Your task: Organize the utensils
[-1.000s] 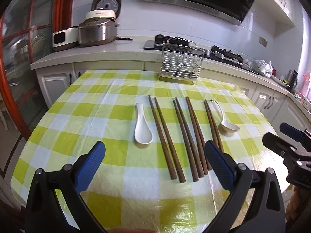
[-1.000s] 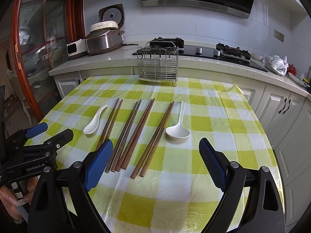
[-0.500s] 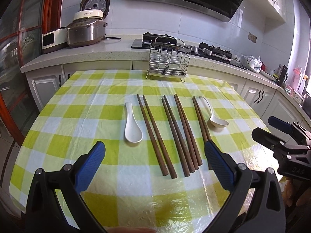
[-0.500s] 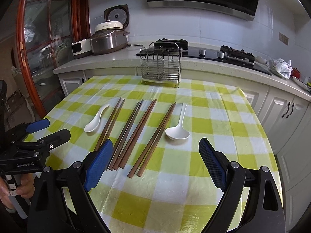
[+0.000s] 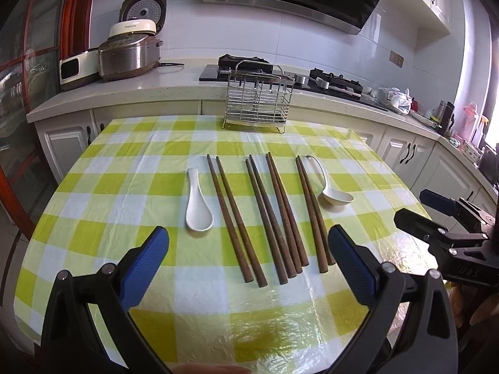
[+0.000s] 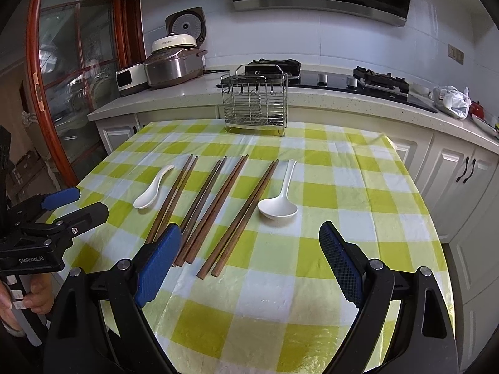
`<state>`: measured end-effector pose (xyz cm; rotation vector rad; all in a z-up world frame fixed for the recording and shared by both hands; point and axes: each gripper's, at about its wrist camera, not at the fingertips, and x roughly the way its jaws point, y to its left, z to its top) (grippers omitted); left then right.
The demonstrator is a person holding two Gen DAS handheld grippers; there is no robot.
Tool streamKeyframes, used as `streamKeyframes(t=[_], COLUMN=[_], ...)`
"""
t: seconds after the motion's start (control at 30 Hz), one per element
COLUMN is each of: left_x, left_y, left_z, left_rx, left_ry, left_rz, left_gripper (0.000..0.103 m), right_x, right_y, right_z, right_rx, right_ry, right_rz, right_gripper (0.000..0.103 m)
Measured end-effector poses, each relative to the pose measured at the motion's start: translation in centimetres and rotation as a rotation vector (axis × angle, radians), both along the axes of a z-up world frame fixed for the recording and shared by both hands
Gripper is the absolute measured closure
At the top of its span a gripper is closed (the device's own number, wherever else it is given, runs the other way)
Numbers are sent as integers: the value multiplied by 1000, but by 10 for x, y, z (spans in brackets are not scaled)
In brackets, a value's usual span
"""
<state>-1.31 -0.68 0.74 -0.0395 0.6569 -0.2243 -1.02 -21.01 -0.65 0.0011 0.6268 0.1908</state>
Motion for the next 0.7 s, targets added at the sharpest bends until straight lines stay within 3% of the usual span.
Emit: streamKeyframes(t=[0.7], left_x=[2], left_y=[4], left_z=[-6], left_rx=[1], left_ry=[16], left_rz=[6], left_gripper=[4], right_x=[0], right_y=[6], right_z=[-4], right_rx=[13], right_ry=[16], right_rz=[2], right_gripper=[18])
